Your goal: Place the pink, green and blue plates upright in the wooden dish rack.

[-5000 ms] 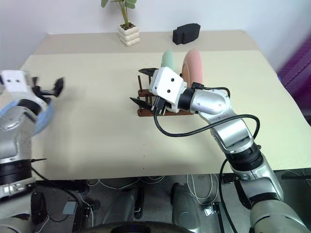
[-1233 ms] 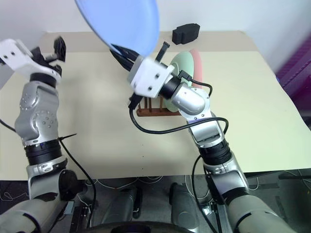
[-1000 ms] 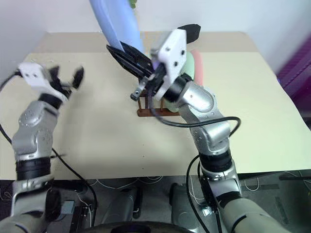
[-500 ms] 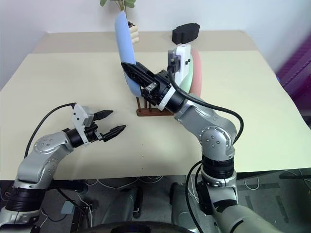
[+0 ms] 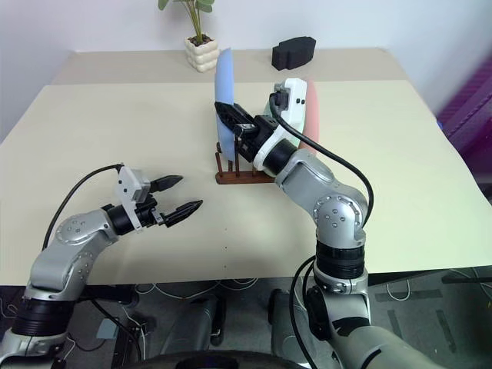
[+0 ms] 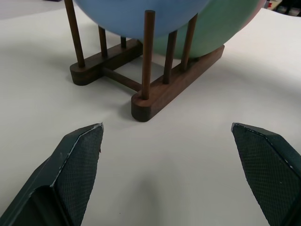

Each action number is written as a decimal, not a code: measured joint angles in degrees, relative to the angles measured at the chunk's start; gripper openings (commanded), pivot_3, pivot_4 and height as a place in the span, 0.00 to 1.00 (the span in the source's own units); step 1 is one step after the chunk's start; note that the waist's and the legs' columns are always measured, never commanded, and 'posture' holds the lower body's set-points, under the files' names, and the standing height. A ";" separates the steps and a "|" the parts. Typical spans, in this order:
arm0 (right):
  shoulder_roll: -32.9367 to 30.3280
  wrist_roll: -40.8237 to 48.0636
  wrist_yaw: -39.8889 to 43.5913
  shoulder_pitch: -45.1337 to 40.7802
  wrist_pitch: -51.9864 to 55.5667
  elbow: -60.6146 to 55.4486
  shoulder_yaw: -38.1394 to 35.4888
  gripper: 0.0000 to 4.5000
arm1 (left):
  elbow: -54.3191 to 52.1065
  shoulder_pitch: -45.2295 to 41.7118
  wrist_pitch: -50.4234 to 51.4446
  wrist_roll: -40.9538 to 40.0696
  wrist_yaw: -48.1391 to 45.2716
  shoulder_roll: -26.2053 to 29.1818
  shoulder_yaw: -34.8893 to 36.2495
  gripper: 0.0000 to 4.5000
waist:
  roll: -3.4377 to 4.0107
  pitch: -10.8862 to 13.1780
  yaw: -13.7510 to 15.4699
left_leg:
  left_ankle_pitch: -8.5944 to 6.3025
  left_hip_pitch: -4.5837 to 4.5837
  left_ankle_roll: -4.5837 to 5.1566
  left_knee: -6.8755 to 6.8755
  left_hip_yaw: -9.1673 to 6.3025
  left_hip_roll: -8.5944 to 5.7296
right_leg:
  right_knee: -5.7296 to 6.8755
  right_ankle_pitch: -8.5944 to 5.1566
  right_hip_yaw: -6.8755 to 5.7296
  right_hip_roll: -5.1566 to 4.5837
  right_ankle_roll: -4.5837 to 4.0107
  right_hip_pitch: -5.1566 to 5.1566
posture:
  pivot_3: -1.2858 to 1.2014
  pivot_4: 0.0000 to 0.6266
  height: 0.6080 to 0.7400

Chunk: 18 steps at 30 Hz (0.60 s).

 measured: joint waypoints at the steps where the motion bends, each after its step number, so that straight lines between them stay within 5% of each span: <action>1: 0.04 0.34 -0.30 0.00 0.02 0.22 -0.04 0.00 | 0.18 0.08 -0.08 0.10 0.00 -0.10 -0.12 0.99 | 0.00 0.00 0.00 | 0.00 0.00 0.00 0.00 -0.01 0.00 | 0.00 0.00 0.00 0.00 0.00 0.00 | 0.52 0.24 0.97; 4: 0.10 0.76 -0.95 0.00 0.07 0.63 -0.13 0.23 | 0.23 0.11 -0.34 0.38 0.02 -0.57 -0.38 1.00 | 0.00 0.00 -0.01 | 0.00 0.00 0.00 0.00 0.00 0.00 | 0.00 0.00 0.00 0.00 0.00 0.00 | 0.52 0.24 0.97; 11: -0.07 1.30 -1.66 0.05 0.16 1.01 -0.47 0.99 | 0.23 -0.01 -0.75 1.23 0.72 -1.14 -1.36 1.00 | 0.00 0.00 -0.04 | 0.00 0.00 0.00 0.00 -0.01 0.01 | 0.00 0.00 -0.01 0.01 0.00 0.00 | 0.52 0.24 0.97; 18: -0.39 -1.08 -1.39 0.03 -1.09 1.02 -0.11 0.99 | 0.16 -0.19 -0.63 1.20 1.25 -1.11 -1.35 1.00 | 0.00 0.00 -0.04 | 0.00 0.00 0.01 0.00 -0.01 0.01 | 0.00 0.00 -0.01 0.01 0.01 0.00 | 0.52 0.24 0.97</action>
